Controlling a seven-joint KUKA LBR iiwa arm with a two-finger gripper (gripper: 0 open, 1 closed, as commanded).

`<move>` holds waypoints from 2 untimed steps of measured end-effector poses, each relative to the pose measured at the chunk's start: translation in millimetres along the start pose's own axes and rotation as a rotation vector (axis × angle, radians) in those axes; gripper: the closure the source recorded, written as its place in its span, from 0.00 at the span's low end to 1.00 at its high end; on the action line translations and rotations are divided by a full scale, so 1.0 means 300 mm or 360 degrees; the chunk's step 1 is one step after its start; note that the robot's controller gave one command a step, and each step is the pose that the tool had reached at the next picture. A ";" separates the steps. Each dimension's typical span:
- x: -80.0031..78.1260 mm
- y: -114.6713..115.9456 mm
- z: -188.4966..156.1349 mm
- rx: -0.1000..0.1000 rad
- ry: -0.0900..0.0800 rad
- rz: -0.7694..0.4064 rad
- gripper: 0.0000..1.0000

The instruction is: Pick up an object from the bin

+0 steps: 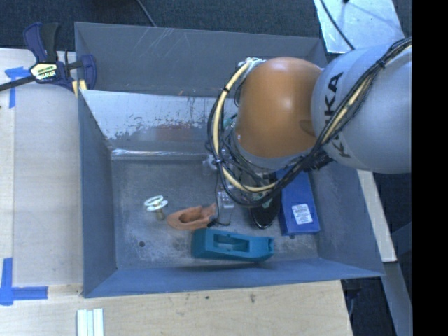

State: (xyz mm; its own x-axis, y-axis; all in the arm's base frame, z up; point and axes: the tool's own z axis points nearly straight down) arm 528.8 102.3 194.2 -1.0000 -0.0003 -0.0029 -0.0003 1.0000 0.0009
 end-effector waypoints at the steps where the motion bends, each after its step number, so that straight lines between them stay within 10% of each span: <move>1: 0.019 0.048 0.134 -0.0001 -0.0013 0.0071 0.00; 2: 0.102 0.096 0.366 -0.0001 0.0001 -0.0048 1.00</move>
Offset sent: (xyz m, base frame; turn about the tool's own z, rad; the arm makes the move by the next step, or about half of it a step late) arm -0.0310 0.0290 -0.1099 -0.0307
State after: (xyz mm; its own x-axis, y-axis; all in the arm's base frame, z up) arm 498.4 131.2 84.3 -0.9995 -0.0304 -0.0026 -0.0304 0.9995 0.0011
